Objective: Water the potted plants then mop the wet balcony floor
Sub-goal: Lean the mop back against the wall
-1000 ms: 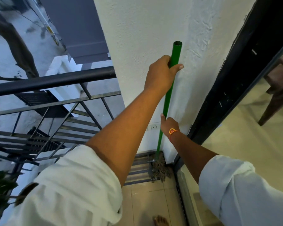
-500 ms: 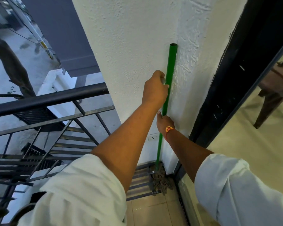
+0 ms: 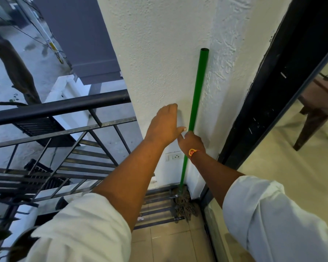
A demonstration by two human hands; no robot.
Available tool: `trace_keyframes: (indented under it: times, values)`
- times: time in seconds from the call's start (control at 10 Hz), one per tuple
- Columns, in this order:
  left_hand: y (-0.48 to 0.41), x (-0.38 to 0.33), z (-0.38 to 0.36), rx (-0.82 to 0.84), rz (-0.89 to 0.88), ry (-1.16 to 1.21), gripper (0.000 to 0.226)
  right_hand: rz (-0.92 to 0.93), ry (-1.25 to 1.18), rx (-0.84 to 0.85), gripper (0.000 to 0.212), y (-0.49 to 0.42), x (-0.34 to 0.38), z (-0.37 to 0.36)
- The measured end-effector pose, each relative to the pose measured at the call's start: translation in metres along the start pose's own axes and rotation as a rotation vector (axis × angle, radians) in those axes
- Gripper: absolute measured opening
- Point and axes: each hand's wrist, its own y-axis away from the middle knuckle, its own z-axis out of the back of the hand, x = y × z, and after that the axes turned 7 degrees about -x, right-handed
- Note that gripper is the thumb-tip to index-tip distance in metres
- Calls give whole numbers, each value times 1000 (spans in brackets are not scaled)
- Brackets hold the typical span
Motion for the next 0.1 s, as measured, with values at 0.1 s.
trace_keyframes:
  times: [0.1]
  values:
    - [19, 13, -5, 20, 16, -103, 86, 81, 68, -53, 60, 8, -1, 0]
